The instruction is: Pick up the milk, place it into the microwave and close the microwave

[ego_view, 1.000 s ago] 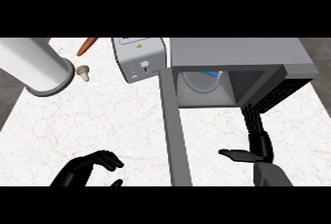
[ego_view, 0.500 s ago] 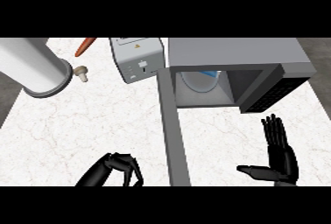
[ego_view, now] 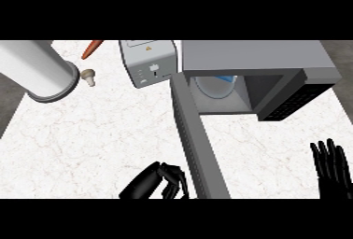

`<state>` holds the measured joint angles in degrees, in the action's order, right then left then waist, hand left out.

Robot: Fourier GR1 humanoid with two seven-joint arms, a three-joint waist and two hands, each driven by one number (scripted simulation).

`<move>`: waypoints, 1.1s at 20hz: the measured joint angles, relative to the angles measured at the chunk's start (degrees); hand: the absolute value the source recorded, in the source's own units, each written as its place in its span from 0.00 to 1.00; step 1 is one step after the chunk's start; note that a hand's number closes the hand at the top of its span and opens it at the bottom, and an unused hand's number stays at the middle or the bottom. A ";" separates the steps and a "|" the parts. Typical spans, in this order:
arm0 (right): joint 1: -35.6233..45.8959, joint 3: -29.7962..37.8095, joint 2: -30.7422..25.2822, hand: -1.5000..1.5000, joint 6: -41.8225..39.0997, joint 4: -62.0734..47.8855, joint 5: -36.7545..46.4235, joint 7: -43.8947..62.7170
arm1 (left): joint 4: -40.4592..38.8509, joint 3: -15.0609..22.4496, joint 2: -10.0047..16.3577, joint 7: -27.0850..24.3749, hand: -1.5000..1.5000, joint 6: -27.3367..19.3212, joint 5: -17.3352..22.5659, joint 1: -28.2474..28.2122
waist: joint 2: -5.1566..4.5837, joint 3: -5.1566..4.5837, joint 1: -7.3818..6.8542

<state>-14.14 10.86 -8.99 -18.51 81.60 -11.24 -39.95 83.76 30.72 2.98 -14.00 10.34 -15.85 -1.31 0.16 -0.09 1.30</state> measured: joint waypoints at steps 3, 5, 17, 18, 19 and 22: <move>-3.56 -0.16 -0.45 0.00 -1.59 6.56 -2.15 2.91 | -5.86 4.39 -1.46 -0.70 1.00 -4.90 1.13 4.18 | -0.07 -0.01 0.08; -4.60 0.57 -1.60 0.00 -2.97 10.02 -4.42 5.08 | -10.01 7.60 -1.99 -0.86 1.00 -8.51 3.59 8.01 | -0.15 -0.02 0.36; -8.01 -0.68 -4.38 0.00 -6.65 23.77 -9.84 12.85 | -23.24 23.83 -2.45 0.97 1.00 -28.65 21.35 27.66 | -1.02 -0.17 4.74; -7.77 -0.85 -4.69 0.00 -6.75 24.38 -9.88 13.34 | -23.39 24.37 -2.47 1.57 1.00 -29.76 22.60 28.86 | -1.13 -0.18 5.28; -7.68 -1.00 -4.91 0.00 -6.91 24.97 -10.13 13.80 | -23.83 24.60 -2.47 2.20 1.00 -30.83 23.60 30.27 | -1.23 -0.19 5.85; -7.36 -1.22 -5.49 0.00 -7.49 26.30 -10.80 14.49 | -24.21 23.83 -2.57 1.35 1.00 -34.17 27.02 32.81 | -1.70 -0.28 7.53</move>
<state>-21.50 9.63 -14.48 -26.01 107.90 -22.04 -25.46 59.55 54.55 0.41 -12.65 -23.83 11.18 31.50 -1.54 -0.37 8.84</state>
